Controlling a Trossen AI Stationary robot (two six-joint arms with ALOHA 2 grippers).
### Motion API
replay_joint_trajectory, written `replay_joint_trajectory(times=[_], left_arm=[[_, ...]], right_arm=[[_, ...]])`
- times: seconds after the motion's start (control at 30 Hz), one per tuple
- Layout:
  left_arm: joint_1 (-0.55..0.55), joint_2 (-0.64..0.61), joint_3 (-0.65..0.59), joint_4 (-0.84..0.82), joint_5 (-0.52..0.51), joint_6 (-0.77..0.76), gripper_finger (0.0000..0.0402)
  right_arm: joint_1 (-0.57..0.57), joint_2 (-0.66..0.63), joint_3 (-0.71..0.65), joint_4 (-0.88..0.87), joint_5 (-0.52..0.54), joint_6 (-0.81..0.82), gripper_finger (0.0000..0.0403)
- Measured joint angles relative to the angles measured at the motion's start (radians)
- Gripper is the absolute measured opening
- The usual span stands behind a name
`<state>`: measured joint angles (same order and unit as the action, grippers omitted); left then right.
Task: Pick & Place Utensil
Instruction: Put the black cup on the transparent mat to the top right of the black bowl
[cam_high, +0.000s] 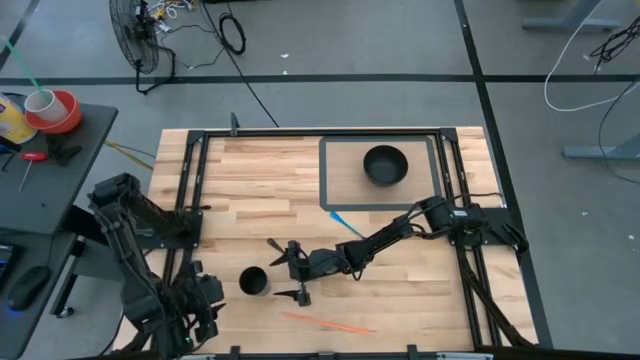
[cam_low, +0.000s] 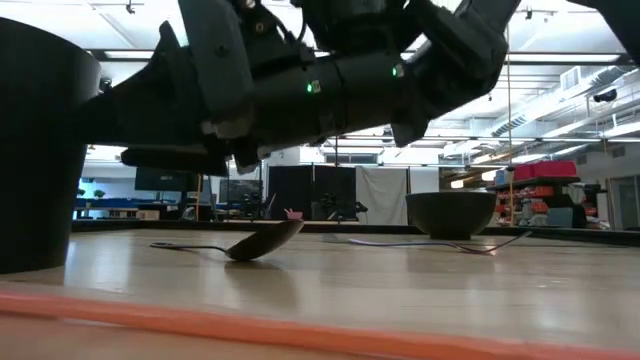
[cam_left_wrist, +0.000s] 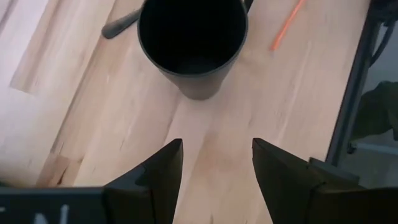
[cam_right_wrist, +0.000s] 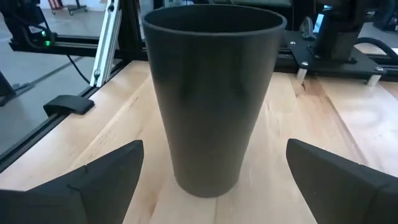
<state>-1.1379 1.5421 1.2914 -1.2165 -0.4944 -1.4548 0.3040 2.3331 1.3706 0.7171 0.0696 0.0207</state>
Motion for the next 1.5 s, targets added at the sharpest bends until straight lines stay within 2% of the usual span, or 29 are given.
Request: replay_joint_trajectory(times=[0.23,0.4,0.63,1.0,1.33,1.5], left_arm=[[0.004,0.0,-0.054,0.046,0.0,0.001,0.0197],[0.004,0.0,-0.099,0.125,-0.024,0.001,0.0197],[0.006,0.0,-0.202,0.209,-0.089,0.001,0.0197],[0.055,0.0,-0.374,0.413,-0.119,0.036,0.0197],[0.127,0.0,-0.462,0.522,-0.212,0.101,0.0197],[0.165,0.0,-0.466,0.583,-0.166,0.183,0.0197]], right_arm=[[0.0,0.094,0.12,0.005,-0.01,0.0,0.0398],[0.0,0.109,0.171,0.005,-0.003,-0.007,0.0398],[-0.003,0.109,0.182,-0.004,0.015,-0.01,0.0398],[-0.012,0.147,0.182,0.05,0.005,-0.003,0.0398],[-0.02,0.186,0.241,0.022,-0.01,-0.017,0.0398],[-0.02,0.186,0.242,0.0,-0.007,-0.018,0.0397]])
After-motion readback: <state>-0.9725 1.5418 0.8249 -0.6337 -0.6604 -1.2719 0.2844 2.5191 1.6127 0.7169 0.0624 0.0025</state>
